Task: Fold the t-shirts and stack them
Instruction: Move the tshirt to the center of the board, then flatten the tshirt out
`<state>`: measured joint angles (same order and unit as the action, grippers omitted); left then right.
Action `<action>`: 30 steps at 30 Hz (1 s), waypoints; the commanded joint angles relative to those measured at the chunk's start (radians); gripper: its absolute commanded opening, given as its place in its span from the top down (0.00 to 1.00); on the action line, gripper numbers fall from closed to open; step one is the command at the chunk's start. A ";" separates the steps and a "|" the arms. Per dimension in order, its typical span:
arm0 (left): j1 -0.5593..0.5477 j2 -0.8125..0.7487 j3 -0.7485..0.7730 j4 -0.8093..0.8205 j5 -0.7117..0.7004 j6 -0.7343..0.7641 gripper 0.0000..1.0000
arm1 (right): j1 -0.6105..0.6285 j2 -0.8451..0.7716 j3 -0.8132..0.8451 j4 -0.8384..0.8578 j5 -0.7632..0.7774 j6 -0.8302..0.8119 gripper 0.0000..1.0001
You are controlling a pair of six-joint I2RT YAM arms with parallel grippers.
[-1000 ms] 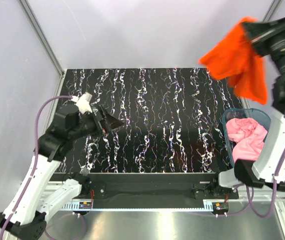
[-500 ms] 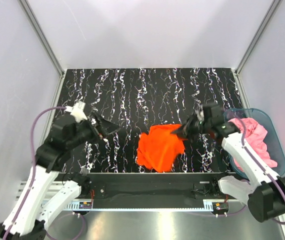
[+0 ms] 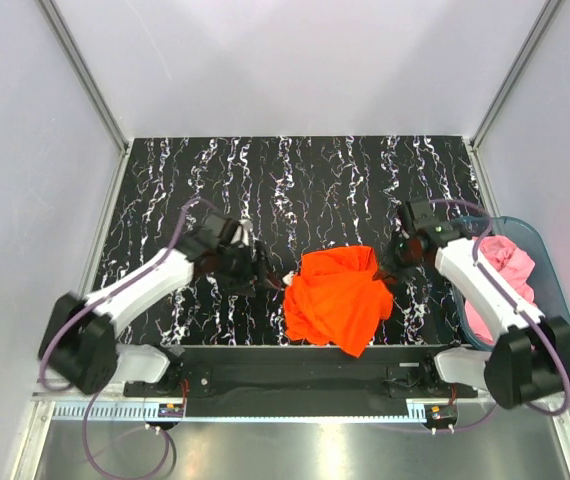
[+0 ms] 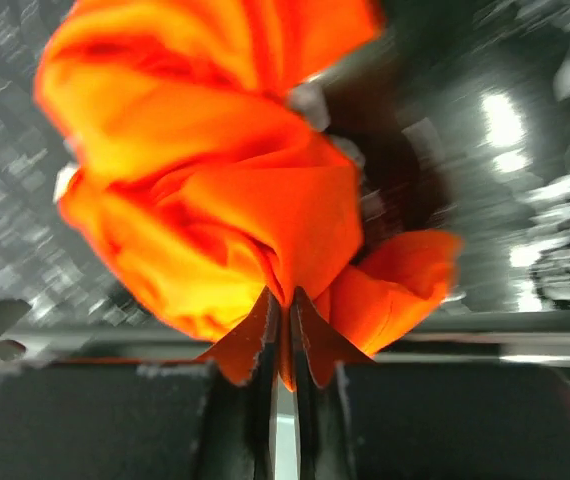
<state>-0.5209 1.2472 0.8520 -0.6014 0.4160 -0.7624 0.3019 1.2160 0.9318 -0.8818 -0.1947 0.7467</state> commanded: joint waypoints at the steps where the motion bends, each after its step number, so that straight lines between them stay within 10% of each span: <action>1: -0.036 0.109 0.045 0.074 0.040 0.116 0.24 | -0.085 0.063 0.111 -0.102 0.253 -0.179 0.90; 3: -0.042 0.168 0.065 0.113 0.056 0.133 0.24 | -0.133 0.097 0.139 -0.103 0.248 -0.248 0.89; 10: -0.087 0.337 0.188 0.115 0.110 0.206 0.28 | -0.144 0.139 0.291 -0.206 0.234 -0.461 0.39; 17: -0.165 0.443 0.240 0.132 0.176 0.227 0.50 | 0.028 0.039 0.168 -0.010 -0.216 -0.318 0.44; 24: -0.294 0.497 0.216 0.250 0.190 0.130 0.42 | 0.141 0.019 0.087 -0.009 0.001 -0.246 0.41; 30: -0.306 0.505 0.095 0.446 0.167 -0.024 0.35 | 0.144 0.059 0.055 0.027 -0.149 -0.308 0.39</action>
<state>-0.8337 1.7458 0.9974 -0.3210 0.5743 -0.6846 0.4419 1.2583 0.9924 -0.8993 -0.2794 0.4610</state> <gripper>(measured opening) 0.650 0.610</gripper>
